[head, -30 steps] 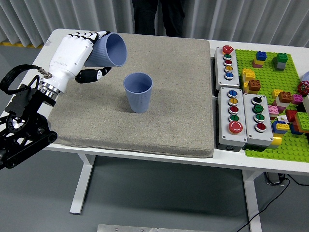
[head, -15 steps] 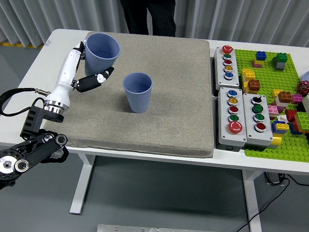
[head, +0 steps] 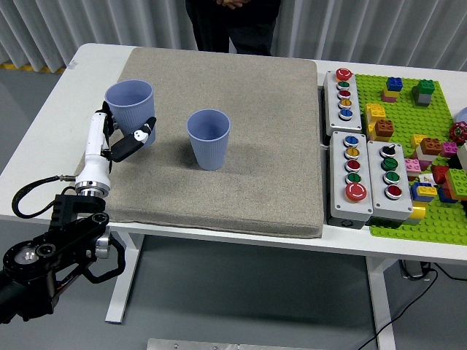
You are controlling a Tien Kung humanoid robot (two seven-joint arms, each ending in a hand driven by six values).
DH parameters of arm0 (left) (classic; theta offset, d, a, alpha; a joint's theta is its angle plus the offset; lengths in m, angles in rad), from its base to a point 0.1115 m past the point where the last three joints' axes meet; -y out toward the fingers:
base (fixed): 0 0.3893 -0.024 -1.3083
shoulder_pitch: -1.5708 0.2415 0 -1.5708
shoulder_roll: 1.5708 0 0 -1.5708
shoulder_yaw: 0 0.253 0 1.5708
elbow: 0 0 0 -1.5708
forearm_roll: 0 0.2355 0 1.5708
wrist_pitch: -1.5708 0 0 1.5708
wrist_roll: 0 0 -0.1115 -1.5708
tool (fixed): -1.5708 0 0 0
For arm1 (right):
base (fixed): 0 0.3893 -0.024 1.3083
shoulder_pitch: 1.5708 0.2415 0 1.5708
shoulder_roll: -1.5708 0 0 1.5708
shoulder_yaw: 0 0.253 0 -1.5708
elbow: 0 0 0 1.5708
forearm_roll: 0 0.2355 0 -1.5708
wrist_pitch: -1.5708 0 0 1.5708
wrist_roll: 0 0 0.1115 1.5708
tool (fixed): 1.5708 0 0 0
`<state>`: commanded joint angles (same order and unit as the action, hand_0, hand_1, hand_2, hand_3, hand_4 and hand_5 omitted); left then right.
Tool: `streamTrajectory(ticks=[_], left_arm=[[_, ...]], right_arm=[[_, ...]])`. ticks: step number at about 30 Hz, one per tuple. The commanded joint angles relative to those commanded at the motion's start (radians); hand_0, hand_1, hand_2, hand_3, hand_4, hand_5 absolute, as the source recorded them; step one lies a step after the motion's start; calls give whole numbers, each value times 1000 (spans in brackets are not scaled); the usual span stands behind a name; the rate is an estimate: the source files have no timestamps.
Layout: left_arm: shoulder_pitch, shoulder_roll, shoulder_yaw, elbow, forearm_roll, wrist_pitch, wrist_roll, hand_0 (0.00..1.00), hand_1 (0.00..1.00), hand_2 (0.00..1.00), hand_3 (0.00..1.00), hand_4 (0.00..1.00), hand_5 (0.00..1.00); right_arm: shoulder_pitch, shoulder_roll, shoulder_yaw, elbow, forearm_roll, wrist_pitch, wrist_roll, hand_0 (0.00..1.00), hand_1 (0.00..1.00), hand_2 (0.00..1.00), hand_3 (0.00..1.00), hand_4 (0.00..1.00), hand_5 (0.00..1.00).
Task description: Pick cup pour cup place
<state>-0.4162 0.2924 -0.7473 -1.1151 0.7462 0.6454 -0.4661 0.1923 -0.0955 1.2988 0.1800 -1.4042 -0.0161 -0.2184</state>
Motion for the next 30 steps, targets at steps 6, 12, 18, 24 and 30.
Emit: streamTrajectory(ticks=[6,12,18,24,30], left_arm=[[21,-33,5,46,-4,0,-22,626,631,617,586,673,212],[27,-44,22,80,25,0,-13,647,657,647,600,662,213],[38,-40,16,73,54,0,-2,665,669,671,635,703,244],[55,-32,7,62,61,0,0,682,681,703,683,735,265],[73,-26,4,57,66,0,2,690,697,727,696,731,260]], right_arm=[[2,0,1,0,-1,0,0,689,658,580,586,2,27],[2,0,0,0,0,0,0,689,658,580,586,2,27],[0,0,0,0,-4,2,-1,689,658,580,587,2,29],[-2,0,3,0,-12,4,-1,689,658,581,587,2,29],[-3,0,2,0,-13,4,-2,689,658,580,587,2,30]])
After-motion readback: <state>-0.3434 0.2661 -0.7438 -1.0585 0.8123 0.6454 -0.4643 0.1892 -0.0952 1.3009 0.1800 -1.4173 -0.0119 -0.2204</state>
